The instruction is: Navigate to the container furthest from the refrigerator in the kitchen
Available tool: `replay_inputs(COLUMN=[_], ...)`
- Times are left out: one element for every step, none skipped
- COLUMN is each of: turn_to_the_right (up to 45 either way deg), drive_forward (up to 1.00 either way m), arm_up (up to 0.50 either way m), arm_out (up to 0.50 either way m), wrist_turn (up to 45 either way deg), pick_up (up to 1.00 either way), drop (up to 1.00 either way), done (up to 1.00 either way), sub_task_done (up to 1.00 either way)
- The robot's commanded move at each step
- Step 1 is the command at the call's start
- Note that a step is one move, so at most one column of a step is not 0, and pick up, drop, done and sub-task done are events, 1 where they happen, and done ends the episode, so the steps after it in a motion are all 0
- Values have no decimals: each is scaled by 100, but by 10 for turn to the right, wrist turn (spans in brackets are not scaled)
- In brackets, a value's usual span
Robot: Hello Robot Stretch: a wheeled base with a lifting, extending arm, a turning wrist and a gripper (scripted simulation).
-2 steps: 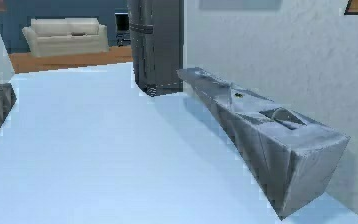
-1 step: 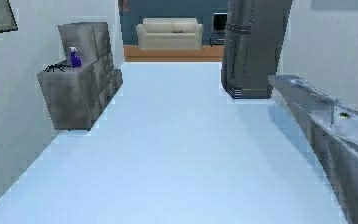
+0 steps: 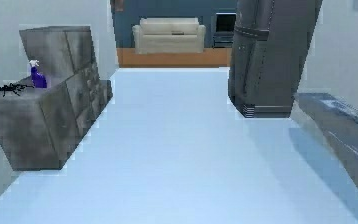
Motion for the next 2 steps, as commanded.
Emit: replay_inputs(turn_to_the_right=[-240,0], drive_forward=[0,100], arm_up=[0,0], arm_out=[0,0], wrist_turn=[0,0], pick_up=[0,0], drop=[0,0], done=[0,0], sub_task_done=[0,0])
